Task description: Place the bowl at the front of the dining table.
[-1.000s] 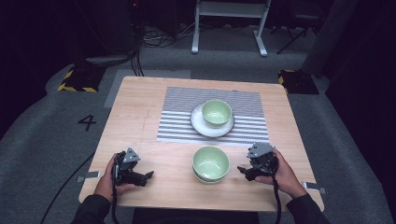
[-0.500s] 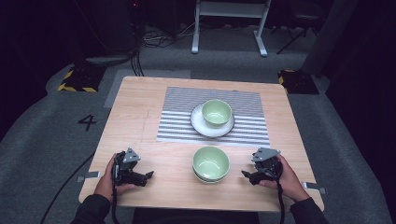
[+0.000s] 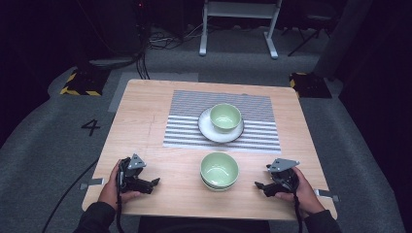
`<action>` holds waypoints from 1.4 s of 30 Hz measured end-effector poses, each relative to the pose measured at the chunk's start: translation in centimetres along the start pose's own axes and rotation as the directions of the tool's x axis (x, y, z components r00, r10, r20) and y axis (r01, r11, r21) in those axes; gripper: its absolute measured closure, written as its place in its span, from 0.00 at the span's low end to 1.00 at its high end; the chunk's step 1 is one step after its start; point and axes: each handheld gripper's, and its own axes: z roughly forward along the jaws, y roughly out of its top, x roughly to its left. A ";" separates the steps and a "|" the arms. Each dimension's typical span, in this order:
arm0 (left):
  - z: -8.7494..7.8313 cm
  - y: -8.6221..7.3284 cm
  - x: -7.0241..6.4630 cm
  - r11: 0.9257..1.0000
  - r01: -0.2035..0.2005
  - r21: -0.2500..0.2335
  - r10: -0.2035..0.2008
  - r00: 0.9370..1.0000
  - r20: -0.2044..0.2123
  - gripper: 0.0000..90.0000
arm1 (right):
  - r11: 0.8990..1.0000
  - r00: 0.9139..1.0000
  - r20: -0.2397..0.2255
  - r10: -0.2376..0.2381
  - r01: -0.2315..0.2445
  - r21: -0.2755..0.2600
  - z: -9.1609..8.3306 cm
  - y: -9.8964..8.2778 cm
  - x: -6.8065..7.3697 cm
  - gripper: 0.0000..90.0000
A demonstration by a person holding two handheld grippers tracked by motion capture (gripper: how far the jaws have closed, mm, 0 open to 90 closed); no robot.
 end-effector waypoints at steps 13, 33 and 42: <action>0.0 0.0 0.0 1.000 -0.001 0.000 0.001 1.000 0.001 0.00 | 0.990 0.995 -0.031 0.092 -0.095 -0.108 -0.1 -2.2 -0.7 0.16; 0.0 0.0 0.0 1.000 -0.001 0.000 0.001 1.000 0.001 0.00 | 0.991 0.996 -0.038 0.082 -0.086 -0.107 0.0 -2.2 -0.8 0.15; 0.0 0.0 0.0 1.000 -0.001 0.000 0.001 1.000 0.001 0.00 | 0.991 0.996 -0.039 0.082 -0.085 -0.107 0.0 -2.2 -0.8 0.15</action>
